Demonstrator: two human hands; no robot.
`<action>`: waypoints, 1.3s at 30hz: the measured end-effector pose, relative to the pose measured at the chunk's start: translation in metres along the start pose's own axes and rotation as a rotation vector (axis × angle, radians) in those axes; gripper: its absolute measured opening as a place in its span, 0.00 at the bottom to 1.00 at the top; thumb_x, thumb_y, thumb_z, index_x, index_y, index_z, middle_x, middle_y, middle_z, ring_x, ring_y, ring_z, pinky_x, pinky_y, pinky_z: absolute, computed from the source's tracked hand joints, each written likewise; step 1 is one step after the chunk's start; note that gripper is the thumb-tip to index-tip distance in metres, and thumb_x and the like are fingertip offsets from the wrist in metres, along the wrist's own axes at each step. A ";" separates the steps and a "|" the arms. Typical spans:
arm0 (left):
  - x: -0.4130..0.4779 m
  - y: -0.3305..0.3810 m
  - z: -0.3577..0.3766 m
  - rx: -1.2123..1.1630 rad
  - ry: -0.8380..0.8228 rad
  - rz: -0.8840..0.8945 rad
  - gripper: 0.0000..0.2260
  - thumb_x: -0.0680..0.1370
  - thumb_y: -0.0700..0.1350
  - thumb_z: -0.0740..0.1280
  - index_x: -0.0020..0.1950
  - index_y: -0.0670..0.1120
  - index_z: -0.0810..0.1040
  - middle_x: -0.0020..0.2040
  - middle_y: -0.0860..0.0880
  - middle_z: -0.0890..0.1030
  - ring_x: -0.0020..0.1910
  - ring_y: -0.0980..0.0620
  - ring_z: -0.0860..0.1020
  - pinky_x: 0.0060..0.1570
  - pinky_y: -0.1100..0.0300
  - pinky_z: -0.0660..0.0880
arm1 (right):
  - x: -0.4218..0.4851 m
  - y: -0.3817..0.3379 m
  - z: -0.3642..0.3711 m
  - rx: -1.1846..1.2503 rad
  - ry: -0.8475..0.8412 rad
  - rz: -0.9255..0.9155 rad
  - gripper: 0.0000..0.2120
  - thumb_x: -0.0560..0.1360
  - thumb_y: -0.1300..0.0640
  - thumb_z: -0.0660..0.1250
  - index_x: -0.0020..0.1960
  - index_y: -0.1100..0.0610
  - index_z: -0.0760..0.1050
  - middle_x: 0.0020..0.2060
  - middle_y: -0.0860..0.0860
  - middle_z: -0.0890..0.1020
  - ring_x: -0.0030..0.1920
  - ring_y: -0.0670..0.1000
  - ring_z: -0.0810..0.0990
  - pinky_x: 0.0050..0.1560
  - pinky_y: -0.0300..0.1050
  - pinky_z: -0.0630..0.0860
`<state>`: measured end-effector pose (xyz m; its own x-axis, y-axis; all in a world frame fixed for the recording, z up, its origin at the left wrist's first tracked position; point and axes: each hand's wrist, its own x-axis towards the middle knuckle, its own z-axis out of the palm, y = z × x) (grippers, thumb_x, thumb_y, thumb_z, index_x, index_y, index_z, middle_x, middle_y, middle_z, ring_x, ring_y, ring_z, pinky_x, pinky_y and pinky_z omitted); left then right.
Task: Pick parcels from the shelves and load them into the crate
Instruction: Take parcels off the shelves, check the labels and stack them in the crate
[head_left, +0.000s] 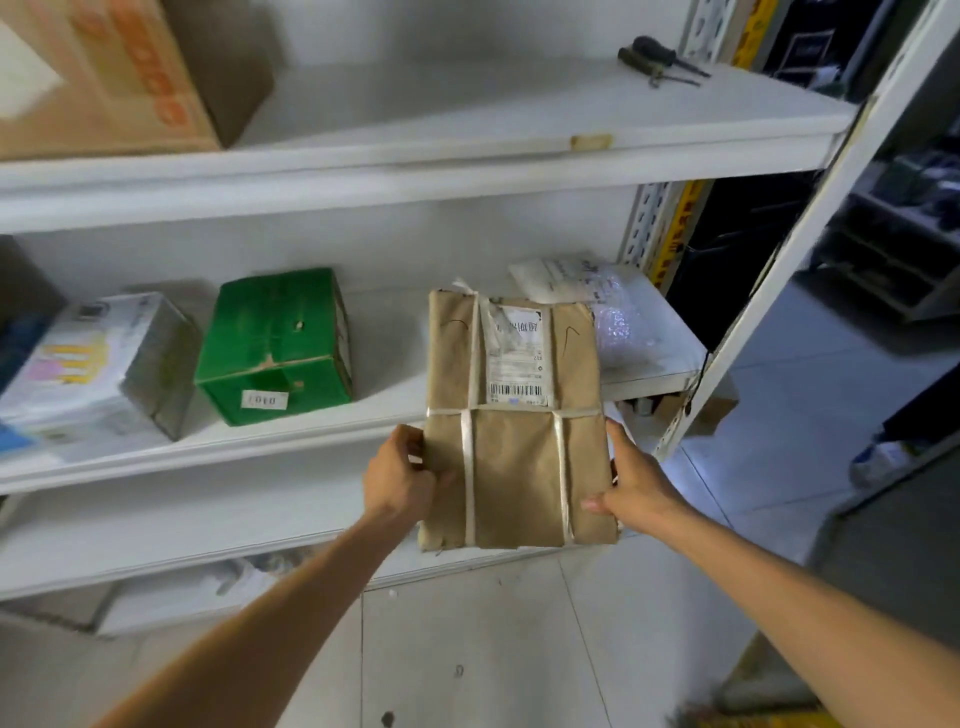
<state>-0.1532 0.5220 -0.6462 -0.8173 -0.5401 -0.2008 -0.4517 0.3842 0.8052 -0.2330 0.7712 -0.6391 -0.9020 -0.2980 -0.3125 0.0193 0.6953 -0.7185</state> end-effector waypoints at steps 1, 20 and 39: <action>-0.011 -0.006 -0.006 0.009 0.005 -0.002 0.16 0.69 0.39 0.75 0.51 0.50 0.73 0.48 0.53 0.80 0.46 0.47 0.80 0.49 0.51 0.77 | -0.010 -0.001 0.007 -0.018 -0.015 0.011 0.45 0.66 0.66 0.76 0.73 0.45 0.57 0.48 0.54 0.80 0.47 0.55 0.81 0.48 0.47 0.79; -0.115 -0.033 0.059 0.075 -0.362 0.137 0.17 0.68 0.31 0.71 0.52 0.46 0.75 0.45 0.50 0.80 0.42 0.50 0.80 0.34 0.62 0.75 | -0.185 0.096 0.016 0.032 0.259 0.298 0.28 0.63 0.71 0.73 0.54 0.55 0.62 0.40 0.50 0.75 0.37 0.47 0.76 0.26 0.39 0.71; -0.359 -0.002 0.230 0.479 -1.455 0.878 0.18 0.62 0.37 0.79 0.46 0.45 0.76 0.43 0.47 0.84 0.41 0.47 0.82 0.44 0.52 0.79 | -0.530 0.151 0.162 0.639 1.165 1.245 0.38 0.67 0.70 0.65 0.73 0.55 0.56 0.55 0.58 0.74 0.50 0.55 0.73 0.40 0.44 0.70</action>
<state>0.0589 0.8876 -0.7037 -0.3600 0.8680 -0.3421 0.4180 0.4779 0.7726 0.3176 0.9282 -0.6831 -0.0357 0.8928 -0.4490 0.7320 -0.2825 -0.6200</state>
